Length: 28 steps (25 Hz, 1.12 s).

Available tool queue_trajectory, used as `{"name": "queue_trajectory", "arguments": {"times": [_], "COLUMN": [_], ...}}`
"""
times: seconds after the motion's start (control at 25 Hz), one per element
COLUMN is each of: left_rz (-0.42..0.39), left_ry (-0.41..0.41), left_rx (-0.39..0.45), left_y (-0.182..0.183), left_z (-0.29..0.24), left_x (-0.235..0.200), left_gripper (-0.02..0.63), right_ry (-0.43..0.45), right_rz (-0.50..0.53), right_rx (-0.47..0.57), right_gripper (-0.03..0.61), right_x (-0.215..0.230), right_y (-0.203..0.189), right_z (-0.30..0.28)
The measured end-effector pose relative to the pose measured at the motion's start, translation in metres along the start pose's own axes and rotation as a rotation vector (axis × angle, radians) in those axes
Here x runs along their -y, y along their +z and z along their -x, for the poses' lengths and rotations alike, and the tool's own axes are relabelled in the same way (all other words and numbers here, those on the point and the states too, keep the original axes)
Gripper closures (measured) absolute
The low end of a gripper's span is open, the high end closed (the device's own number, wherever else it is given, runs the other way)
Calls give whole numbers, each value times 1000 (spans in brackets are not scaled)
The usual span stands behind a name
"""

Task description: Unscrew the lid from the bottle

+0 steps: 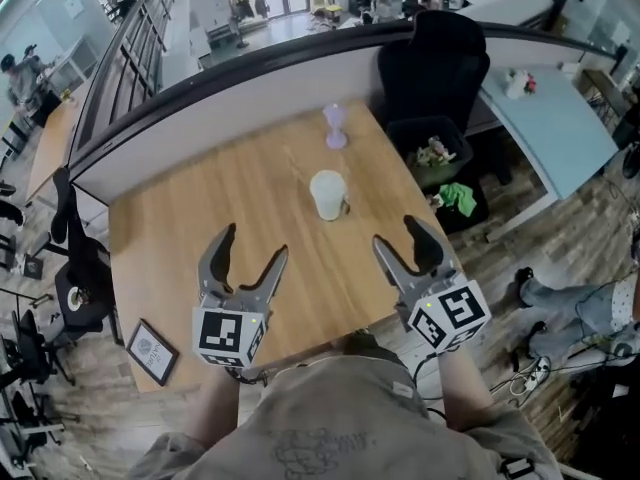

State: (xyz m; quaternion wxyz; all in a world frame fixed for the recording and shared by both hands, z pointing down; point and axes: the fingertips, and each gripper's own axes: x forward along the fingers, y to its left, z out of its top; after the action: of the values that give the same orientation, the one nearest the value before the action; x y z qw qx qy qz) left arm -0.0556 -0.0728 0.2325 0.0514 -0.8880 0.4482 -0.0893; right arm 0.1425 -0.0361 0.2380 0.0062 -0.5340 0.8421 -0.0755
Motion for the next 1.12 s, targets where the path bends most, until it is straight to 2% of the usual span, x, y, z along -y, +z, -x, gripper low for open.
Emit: {"name": "queue_trajectory", "arguments": {"times": [0.2, 0.56, 0.92, 1.12], "left_rz": [12, 64, 90, 78], "left_ry": [64, 155, 109, 19], "left_rx": [-45, -150, -181, -181], "left_y": [-9, -50, -81, -101], "left_z": [-43, -93, -105, -124], "left_x": [4, -5, -10, 3], "left_gripper": [242, 218, 212, 184], "right_ry": [112, 221, 256, 263], "right_rz": [-11, 7, -9, -15], "right_rx": [-47, -143, -190, -226], "right_gripper": [339, 302, 270, 221], "right_x": [41, 84, 74, 66], "right_y": [-6, -35, -58, -75], "right_z": [-41, -110, -143, -153]}}
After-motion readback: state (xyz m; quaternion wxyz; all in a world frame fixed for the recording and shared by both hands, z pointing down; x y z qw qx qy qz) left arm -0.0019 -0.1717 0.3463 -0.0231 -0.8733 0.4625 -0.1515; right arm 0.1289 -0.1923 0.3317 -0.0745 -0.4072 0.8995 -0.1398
